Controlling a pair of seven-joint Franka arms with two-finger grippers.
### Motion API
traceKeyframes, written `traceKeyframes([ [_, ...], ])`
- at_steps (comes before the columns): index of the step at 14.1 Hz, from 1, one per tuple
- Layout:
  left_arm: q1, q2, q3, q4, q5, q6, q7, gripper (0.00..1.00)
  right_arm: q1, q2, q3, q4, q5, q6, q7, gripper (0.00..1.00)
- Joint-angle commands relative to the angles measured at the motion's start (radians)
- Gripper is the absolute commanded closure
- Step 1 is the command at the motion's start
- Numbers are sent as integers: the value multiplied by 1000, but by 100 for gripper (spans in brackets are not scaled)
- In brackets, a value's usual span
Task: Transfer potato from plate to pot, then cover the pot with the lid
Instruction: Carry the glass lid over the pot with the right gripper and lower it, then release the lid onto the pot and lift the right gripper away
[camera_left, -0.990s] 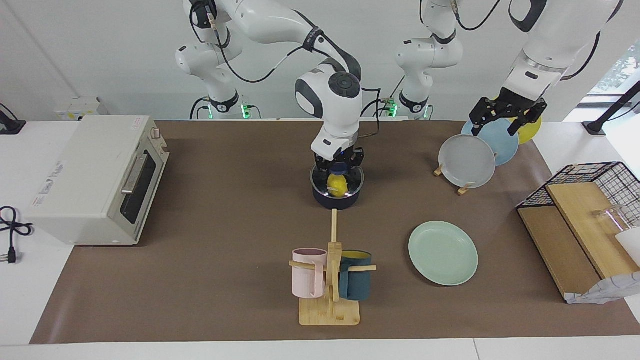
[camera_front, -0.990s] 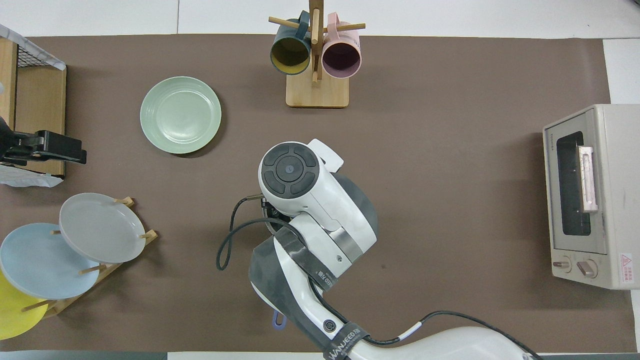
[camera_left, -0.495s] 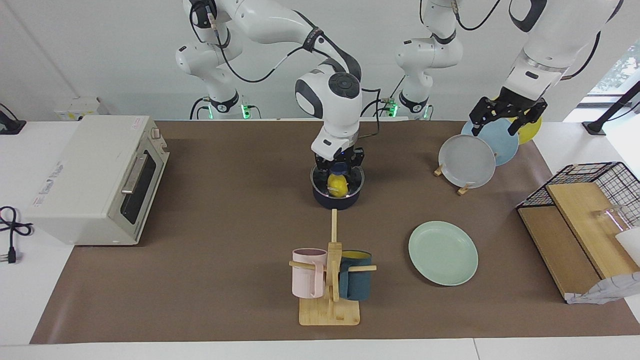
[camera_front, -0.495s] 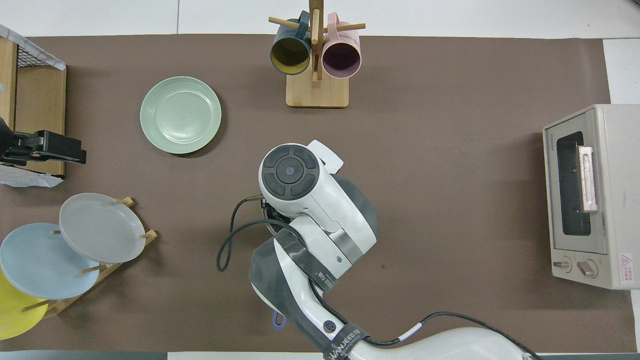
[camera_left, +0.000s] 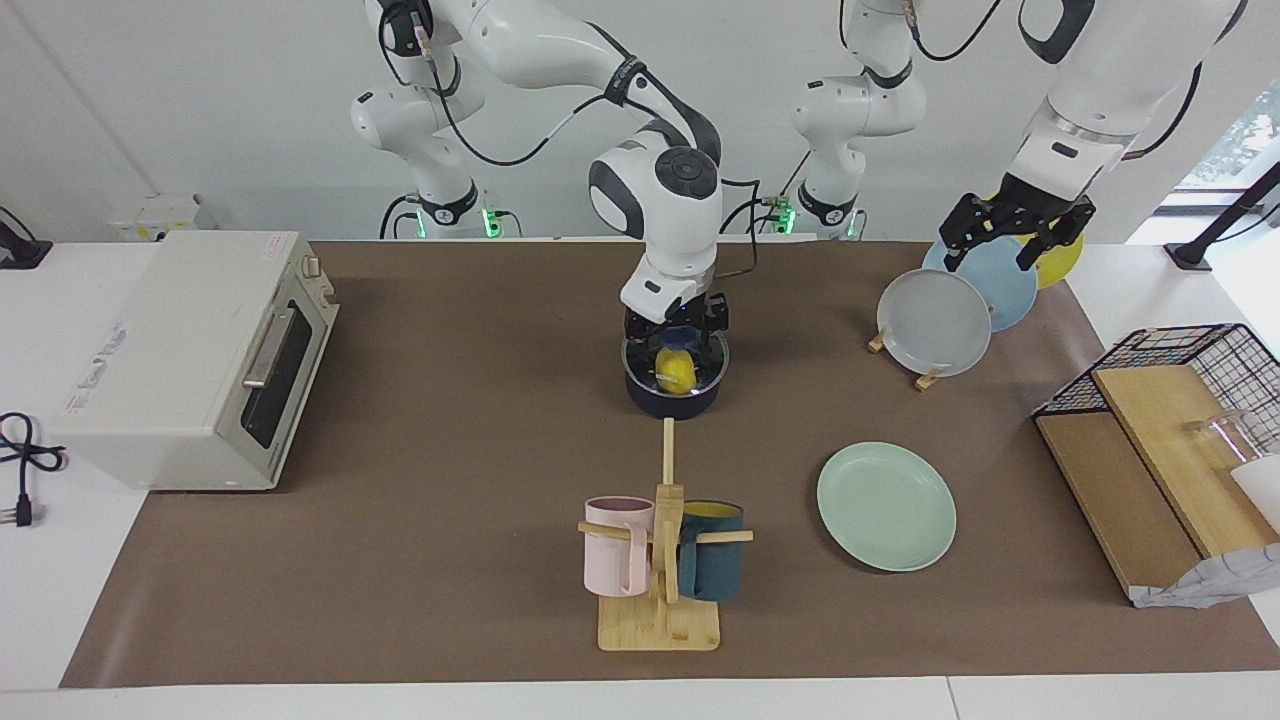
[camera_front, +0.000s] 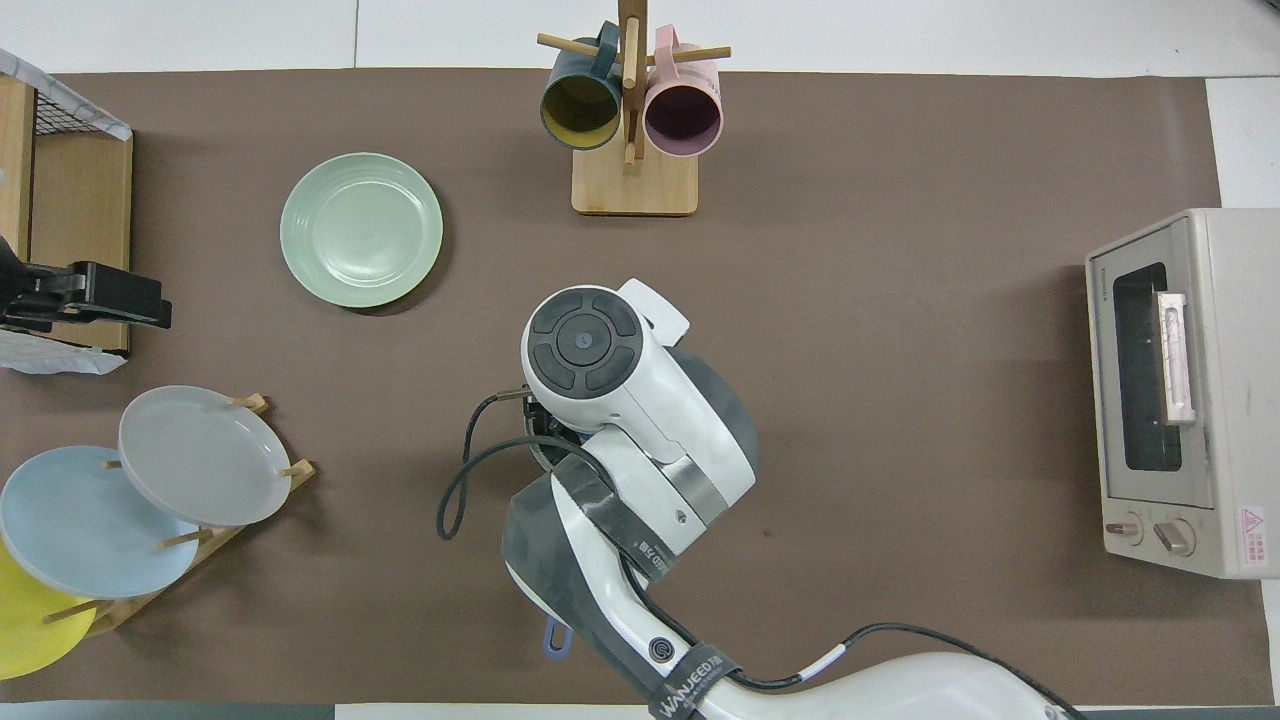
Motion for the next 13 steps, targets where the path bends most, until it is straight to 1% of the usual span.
traceKeyframes([
  [1,13,-19,-5,-10,-9,-18,4,0,-20,-36,9,-4,-9,6,1,0],
  [4,18,-19,-2,-10,1,-18,5,0,-50,-65,-2,41,-12,-55,1,0],
  [6,16,-19,-3,-10,22,-23,7,0,-93,-90,-3,117,-14,-155,-5,0],
  [8,16,-19,-3,-10,24,-23,7,0,-171,-103,-3,215,-14,-257,-14,0],
  [9,16,-20,-3,-10,24,-23,7,0,-208,-111,-3,245,-14,-302,-42,0],
  [11,16,-20,-3,-10,24,-24,7,0,-296,-157,-3,233,-15,-359,-192,0],
  [13,16,-28,-3,-10,24,-18,5,0,-386,-200,-5,219,-18,-448,-322,0],
])
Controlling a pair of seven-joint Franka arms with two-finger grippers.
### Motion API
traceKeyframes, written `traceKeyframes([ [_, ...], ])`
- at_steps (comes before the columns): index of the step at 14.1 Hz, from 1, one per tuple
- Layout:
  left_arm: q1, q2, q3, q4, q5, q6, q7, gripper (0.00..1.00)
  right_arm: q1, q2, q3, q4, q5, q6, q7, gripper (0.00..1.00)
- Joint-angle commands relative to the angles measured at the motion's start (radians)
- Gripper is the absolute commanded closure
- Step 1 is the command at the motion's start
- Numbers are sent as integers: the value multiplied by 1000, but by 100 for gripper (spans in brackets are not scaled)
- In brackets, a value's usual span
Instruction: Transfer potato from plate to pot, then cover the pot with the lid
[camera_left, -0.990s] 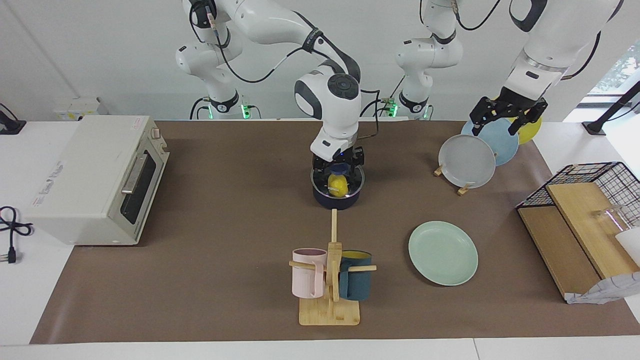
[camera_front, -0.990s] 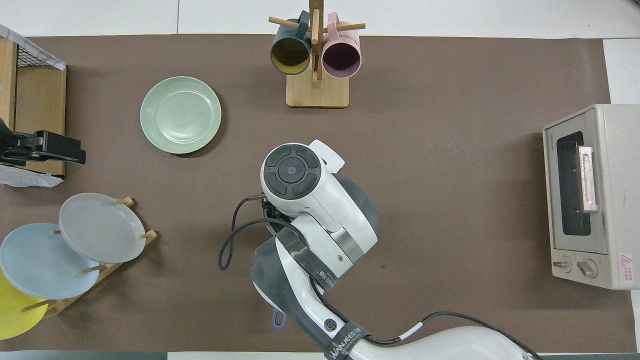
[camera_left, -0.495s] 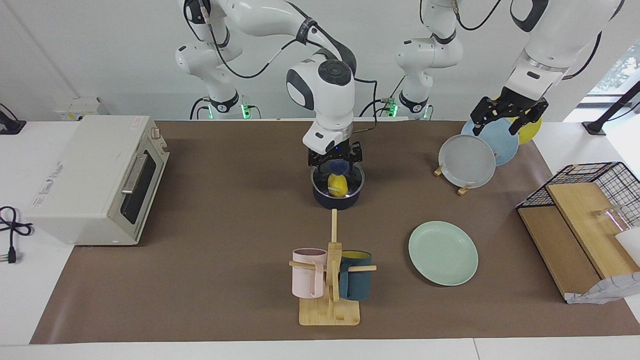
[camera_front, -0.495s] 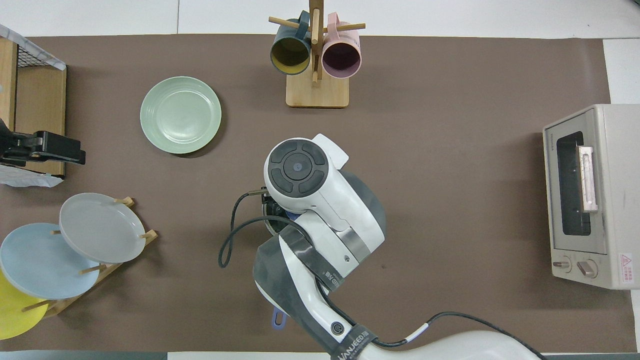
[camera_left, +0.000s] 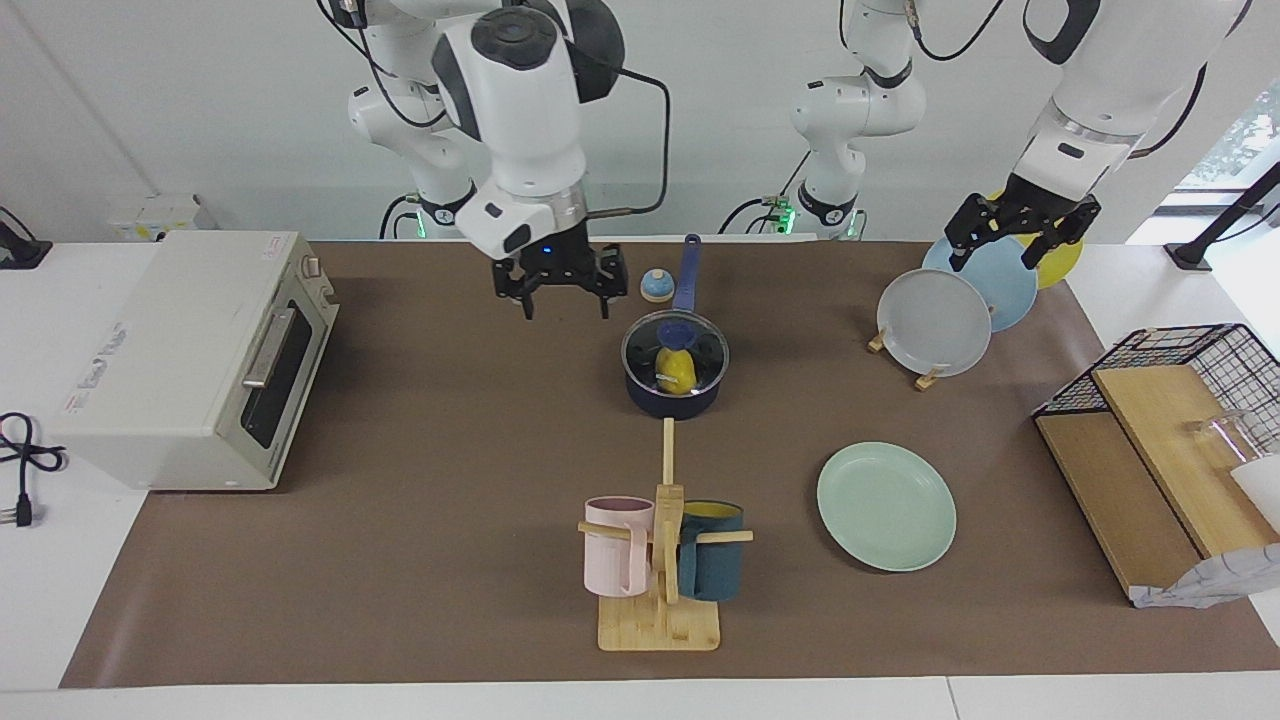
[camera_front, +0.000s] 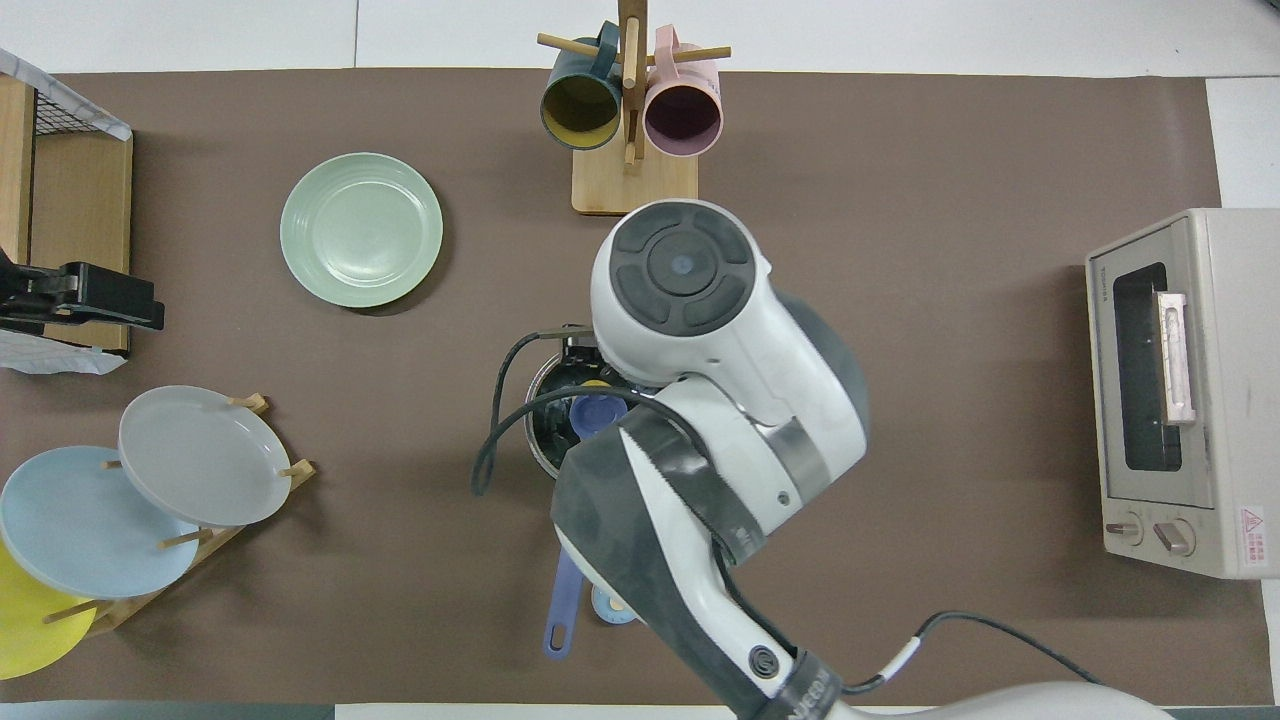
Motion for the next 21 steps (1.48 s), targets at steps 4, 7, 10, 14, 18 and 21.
traceKeyframes([
  [4,8,-64,-5,-10,15,-18,3,0,-172,-92,14,-39,-110,-162,-287,0],
  [7,8,-107,-5,-10,15,-19,3,0,-241,-96,16,-39,-104,-185,-340,0],
  [10,6,-144,-7,-19,15,-24,2,0,-220,-116,-6,-45,-118,-222,-336,0],
  [14,3,-161,-7,-111,14,29,26,0,-247,-233,-10,-221,-114,-130,-341,0],
  [18,6,-125,-7,-110,5,10,28,0,-273,-207,-16,-204,-104,-113,-344,0],
  [21,8,-125,-4,-106,-24,-13,28,0,-318,-198,-24,-163,-86,-121,-346,0],
])
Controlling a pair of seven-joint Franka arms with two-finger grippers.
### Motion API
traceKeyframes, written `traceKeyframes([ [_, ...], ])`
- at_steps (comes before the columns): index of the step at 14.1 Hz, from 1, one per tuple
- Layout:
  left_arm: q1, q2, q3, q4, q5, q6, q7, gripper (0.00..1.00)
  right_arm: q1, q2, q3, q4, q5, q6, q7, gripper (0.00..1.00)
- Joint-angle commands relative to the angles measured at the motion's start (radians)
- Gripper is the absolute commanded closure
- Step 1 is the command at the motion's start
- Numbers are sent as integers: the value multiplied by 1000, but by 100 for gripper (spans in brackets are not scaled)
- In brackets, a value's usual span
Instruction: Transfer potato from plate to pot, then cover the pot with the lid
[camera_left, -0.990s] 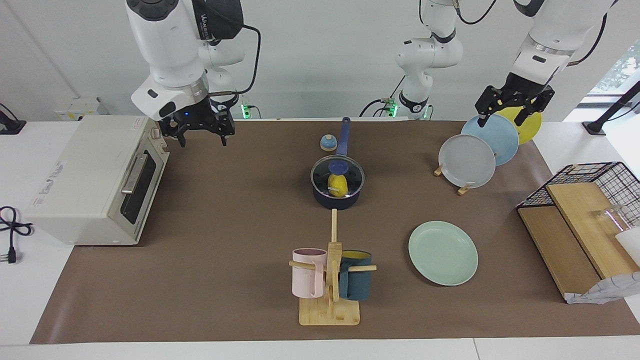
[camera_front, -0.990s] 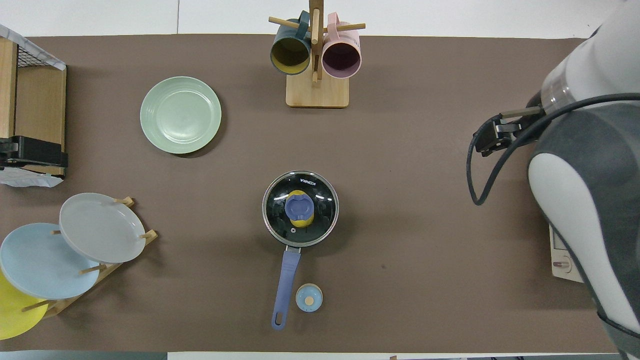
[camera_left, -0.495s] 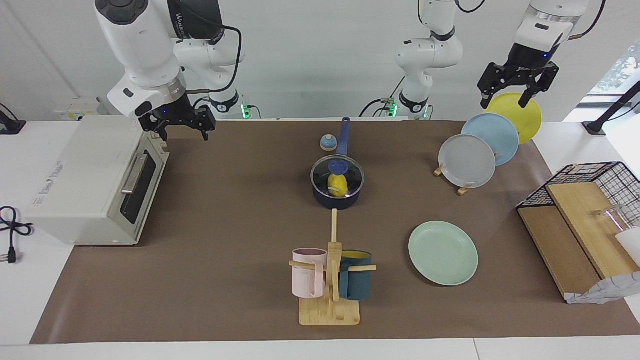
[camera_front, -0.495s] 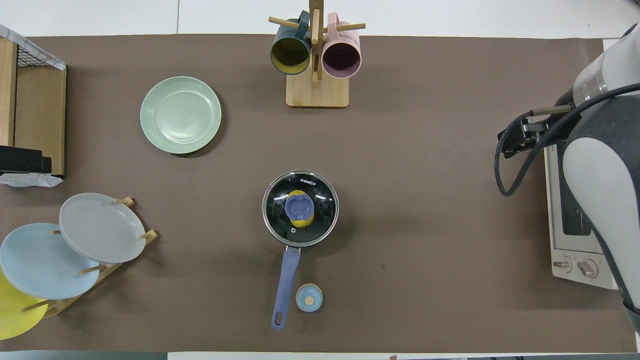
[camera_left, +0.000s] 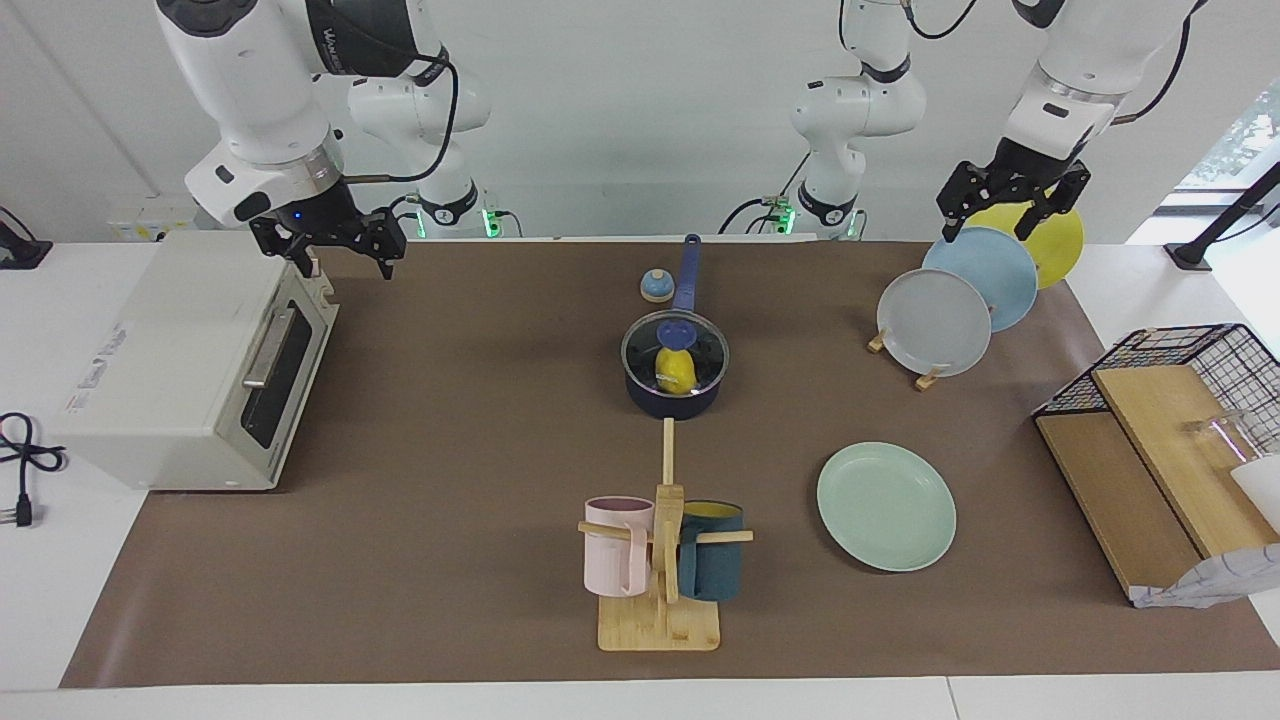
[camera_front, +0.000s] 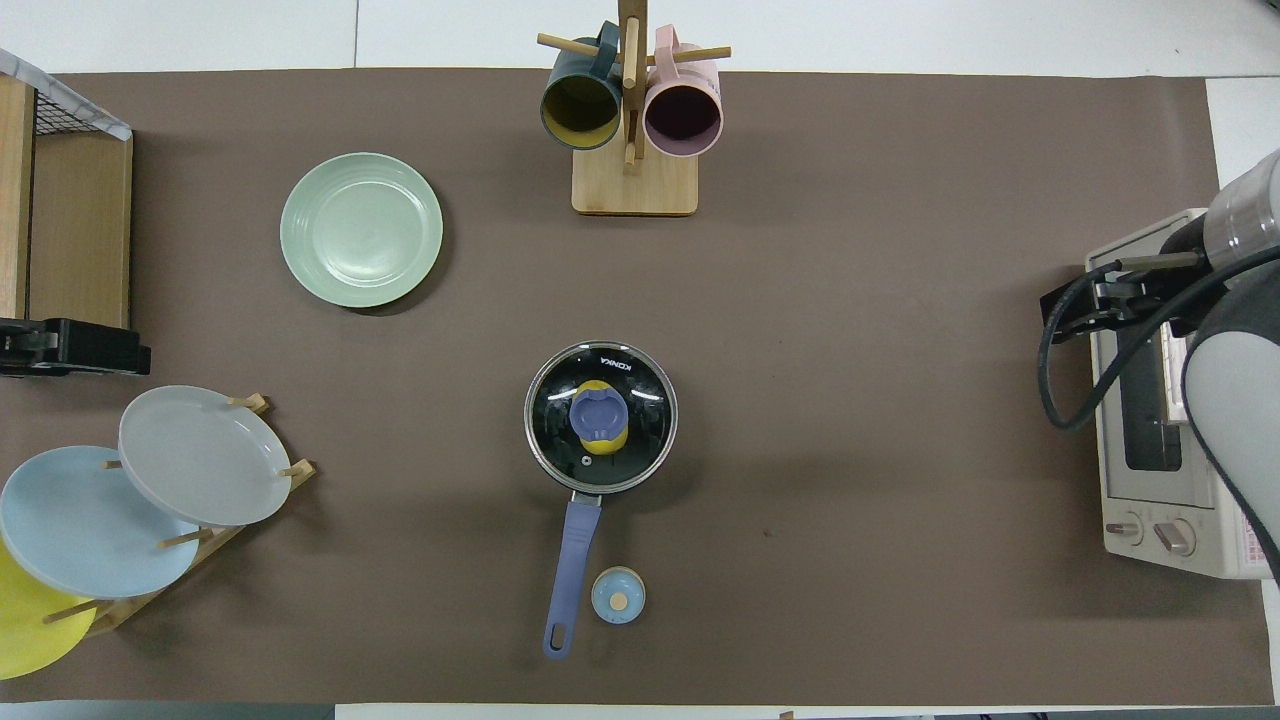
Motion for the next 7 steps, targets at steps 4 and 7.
traceKeyframes([
  [4,8,-10,1,-7,-20,-20,18,0,-62,0,6,11,24,23,-36,0],
  [7,8,-10,3,-7,-20,-40,18,0,-71,-1,6,2,41,44,-35,0],
])
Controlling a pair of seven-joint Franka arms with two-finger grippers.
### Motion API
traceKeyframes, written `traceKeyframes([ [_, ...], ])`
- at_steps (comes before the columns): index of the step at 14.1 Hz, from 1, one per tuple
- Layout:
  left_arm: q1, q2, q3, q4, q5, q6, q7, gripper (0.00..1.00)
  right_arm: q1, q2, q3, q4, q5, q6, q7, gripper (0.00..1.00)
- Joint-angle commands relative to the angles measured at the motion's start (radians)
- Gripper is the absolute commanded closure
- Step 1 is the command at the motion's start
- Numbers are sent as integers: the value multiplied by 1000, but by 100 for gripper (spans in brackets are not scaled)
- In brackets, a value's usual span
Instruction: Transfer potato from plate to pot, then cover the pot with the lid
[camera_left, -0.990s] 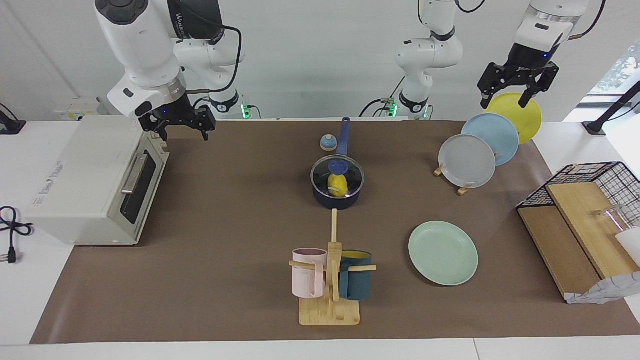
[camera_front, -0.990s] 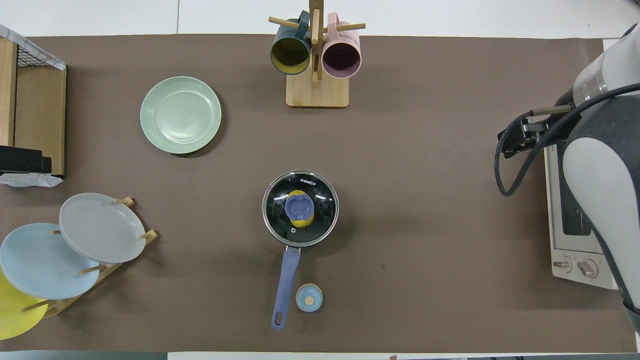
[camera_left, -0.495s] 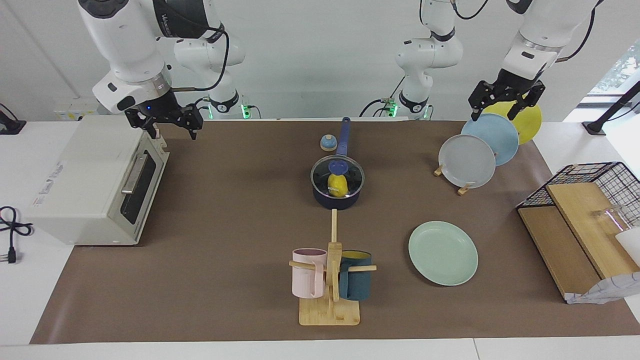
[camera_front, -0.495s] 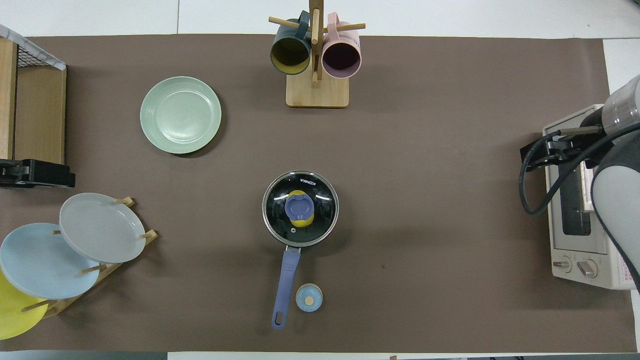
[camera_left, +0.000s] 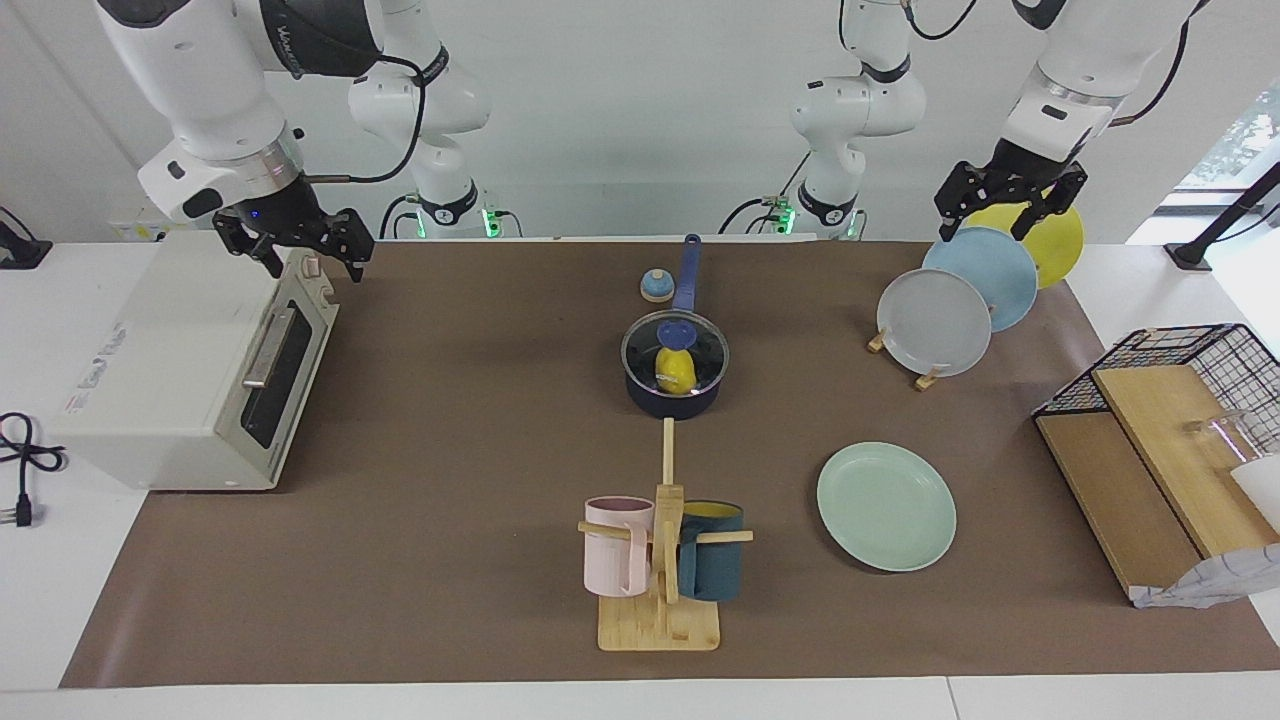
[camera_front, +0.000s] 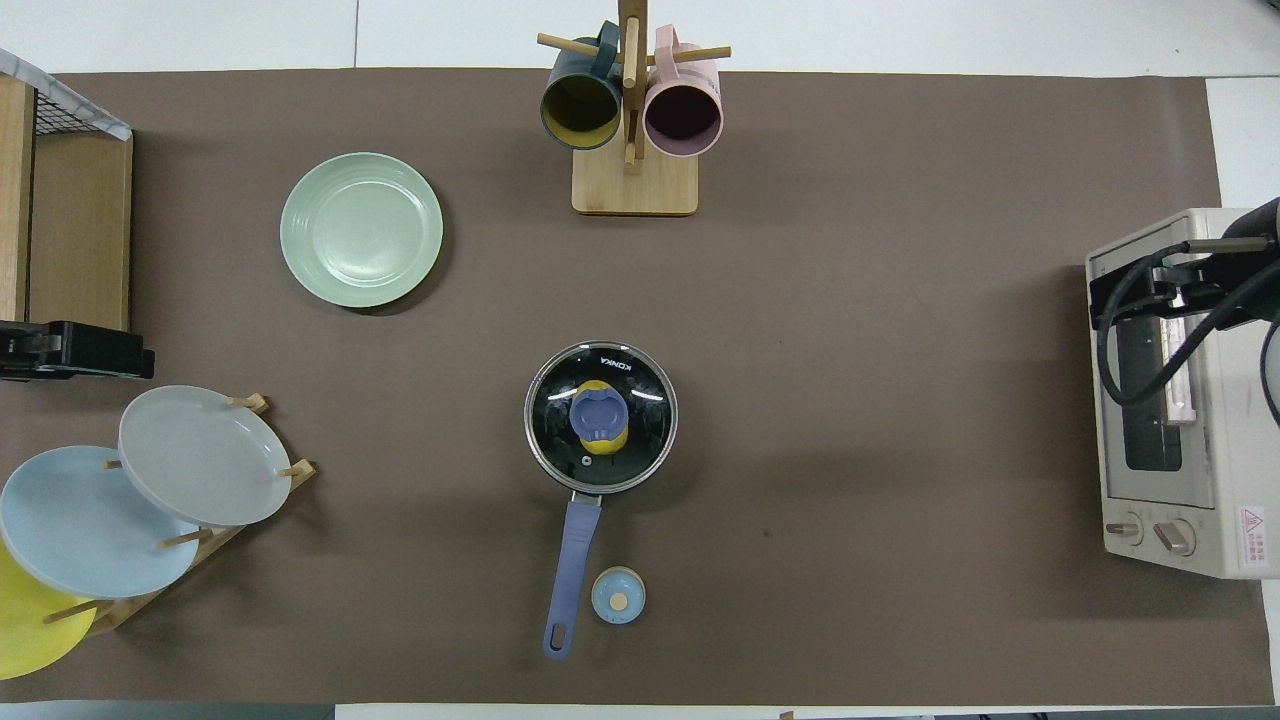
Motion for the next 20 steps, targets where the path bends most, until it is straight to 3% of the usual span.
traceKeyframes([
  [1,8,-10,1,-5,-14,-27,18,0,-20,-1,9,-5,27,20,-20,0],
  [20,9,-10,2,-4,-17,-41,18,0,-66,-3,4,-10,54,-1,-73,0],
])
